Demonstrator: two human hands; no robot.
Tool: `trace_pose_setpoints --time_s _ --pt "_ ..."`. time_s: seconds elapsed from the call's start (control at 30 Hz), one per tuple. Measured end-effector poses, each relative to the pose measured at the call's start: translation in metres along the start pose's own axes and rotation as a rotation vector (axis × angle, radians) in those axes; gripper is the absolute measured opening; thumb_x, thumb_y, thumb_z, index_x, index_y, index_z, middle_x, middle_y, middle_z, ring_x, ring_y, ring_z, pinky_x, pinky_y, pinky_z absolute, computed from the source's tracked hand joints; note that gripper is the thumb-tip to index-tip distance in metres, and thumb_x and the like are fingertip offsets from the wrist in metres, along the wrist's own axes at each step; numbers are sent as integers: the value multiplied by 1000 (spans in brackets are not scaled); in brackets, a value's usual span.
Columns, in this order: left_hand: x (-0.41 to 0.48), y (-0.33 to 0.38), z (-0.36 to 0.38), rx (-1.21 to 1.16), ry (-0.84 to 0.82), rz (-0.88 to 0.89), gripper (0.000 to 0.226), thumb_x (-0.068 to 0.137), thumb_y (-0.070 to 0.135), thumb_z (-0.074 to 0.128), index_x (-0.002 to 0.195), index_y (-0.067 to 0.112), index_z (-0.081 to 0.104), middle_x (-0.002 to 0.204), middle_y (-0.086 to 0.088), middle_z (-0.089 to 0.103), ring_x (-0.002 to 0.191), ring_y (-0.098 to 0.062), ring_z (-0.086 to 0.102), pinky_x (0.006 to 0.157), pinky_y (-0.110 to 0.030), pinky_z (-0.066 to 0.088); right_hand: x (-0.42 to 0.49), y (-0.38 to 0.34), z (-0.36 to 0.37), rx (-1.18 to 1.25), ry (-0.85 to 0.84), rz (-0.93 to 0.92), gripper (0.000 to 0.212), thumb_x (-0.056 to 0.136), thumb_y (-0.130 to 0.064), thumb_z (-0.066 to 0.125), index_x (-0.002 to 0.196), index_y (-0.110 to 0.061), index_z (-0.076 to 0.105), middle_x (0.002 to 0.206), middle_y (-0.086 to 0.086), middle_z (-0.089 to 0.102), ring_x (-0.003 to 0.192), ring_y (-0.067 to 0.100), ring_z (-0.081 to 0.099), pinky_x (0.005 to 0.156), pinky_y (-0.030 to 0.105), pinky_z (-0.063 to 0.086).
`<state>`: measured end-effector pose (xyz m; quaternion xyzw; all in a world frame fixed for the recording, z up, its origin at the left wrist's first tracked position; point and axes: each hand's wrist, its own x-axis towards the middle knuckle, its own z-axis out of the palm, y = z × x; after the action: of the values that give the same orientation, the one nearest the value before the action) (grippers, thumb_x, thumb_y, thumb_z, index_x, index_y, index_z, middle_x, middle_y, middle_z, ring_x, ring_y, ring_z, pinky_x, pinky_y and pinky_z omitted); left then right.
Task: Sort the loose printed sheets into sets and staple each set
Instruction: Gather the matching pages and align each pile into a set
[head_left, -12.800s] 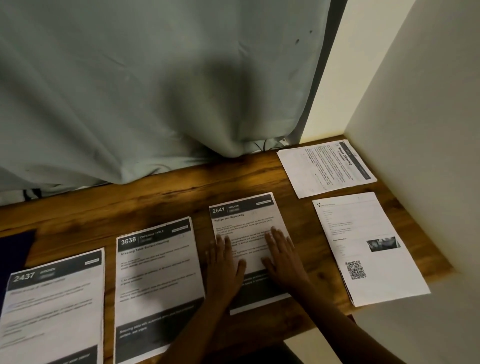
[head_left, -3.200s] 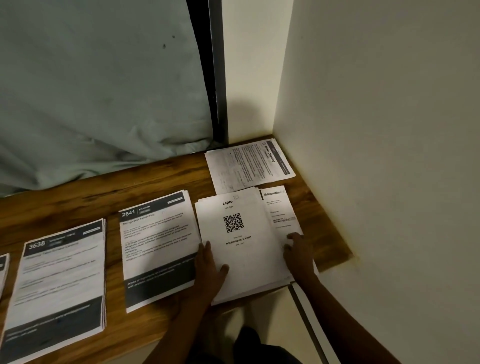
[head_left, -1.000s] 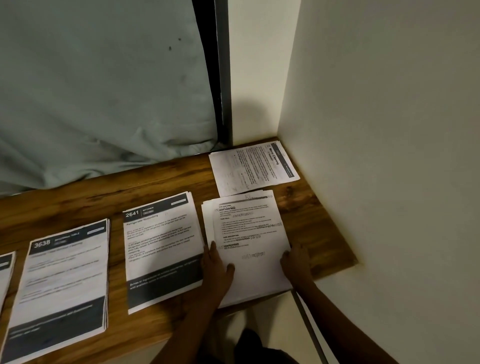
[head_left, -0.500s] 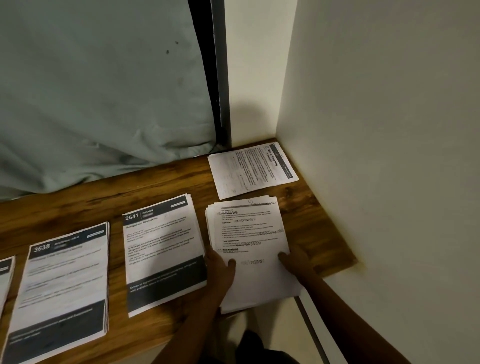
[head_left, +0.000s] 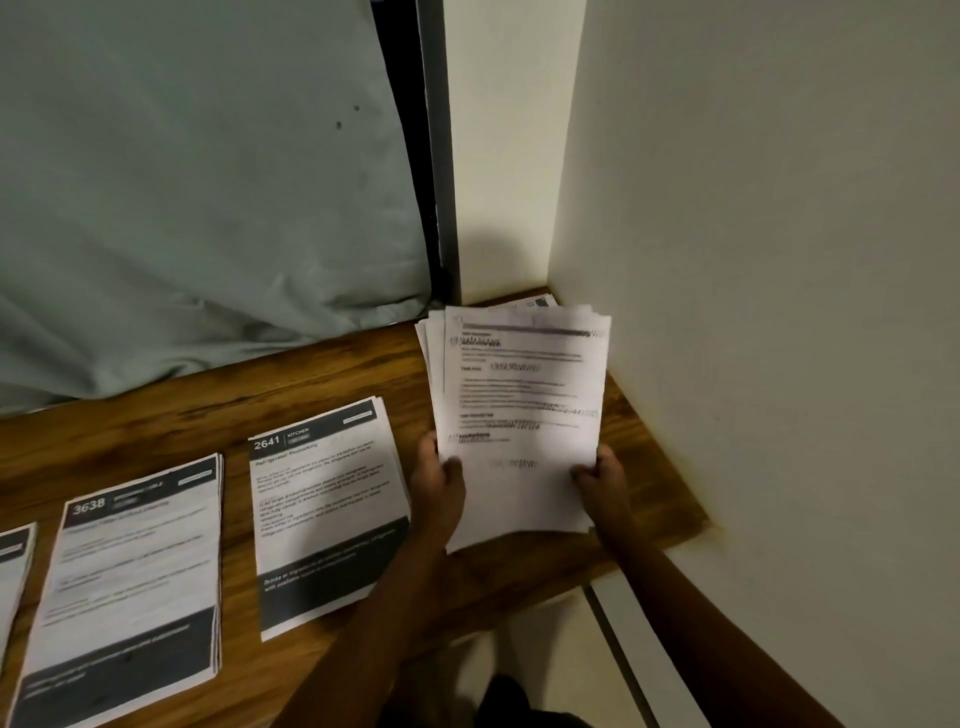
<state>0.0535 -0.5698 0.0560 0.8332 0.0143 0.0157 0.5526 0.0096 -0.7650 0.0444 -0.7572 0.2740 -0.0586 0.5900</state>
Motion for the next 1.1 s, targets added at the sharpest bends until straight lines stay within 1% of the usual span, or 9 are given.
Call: trace_pose_setpoints --time_s 0.13,0.2,0.27,0.5,0.67,0.77,0.87,0.97,1.1 --pt "16 19 -9 10 -22 208 26 99 15 43 121 2 40 113 -6 58 100 -15 60 71 -18 55 12 -31 -2 101 53 -87 34 91 -1 51 124 -9 49 117 9 60 105 25 57 89 43 50" --pt "20 20 -10 6 -33 224 27 98 19 43 120 3 39 117 -9 57 106 -20 60 78 -27 56 15 -37 -4 126 51 -91 35 92 -1 51 125 -9 48 120 10 59 107 25 57 91 45 50" --pt "19 20 -11 -9 -22 218 27 96 21 49 116 5 40 114 -7 57 106 -21 60 77 -25 54 15 -39 -6 119 57 -98 38 91 -3 53 127 -12 48 120 9 60 108 26 57 91 48 51" --pt "12 27 -13 -110 -2 197 39 92 49 45 117 20 34 115 2 56 96 -1 60 72 -21 56 5 -33 -5 143 37 -109 35 91 -3 54 122 -18 48 112 4 60 104 26 59 90 52 51" --pt "15 40 -9 -9 123 205 28 98 20 42 120 3 40 114 -10 57 102 -23 61 76 -28 54 6 -39 1 202 102 -100 38 92 -4 53 128 -16 47 118 6 58 109 26 56 89 42 52" --pt "17 60 -10 30 164 275 34 98 10 42 130 -2 37 115 -6 50 101 -11 51 72 -7 47 7 -48 1 227 109 -117 42 94 -2 50 134 -11 42 120 5 54 107 19 53 77 20 47" --pt "14 61 -9 42 145 273 40 98 12 43 135 1 32 119 -1 46 104 -9 49 68 5 39 7 -47 4 194 106 -103 48 94 -5 49 140 -11 36 126 1 49 113 17 47 91 30 44" --pt "14 50 -8 37 159 241 41 97 13 45 134 0 34 124 -9 52 110 -16 54 68 4 40 8 -41 8 110 106 -56 50 95 -8 48 143 -13 33 131 5 51 119 23 49 99 42 44" --pt "19 47 -6 83 142 194 32 98 9 44 127 -3 38 117 -8 54 107 -17 56 68 -2 42 8 -43 6 -18 55 -122 40 98 -9 40 138 -10 37 116 0 50 102 14 49 89 29 42"
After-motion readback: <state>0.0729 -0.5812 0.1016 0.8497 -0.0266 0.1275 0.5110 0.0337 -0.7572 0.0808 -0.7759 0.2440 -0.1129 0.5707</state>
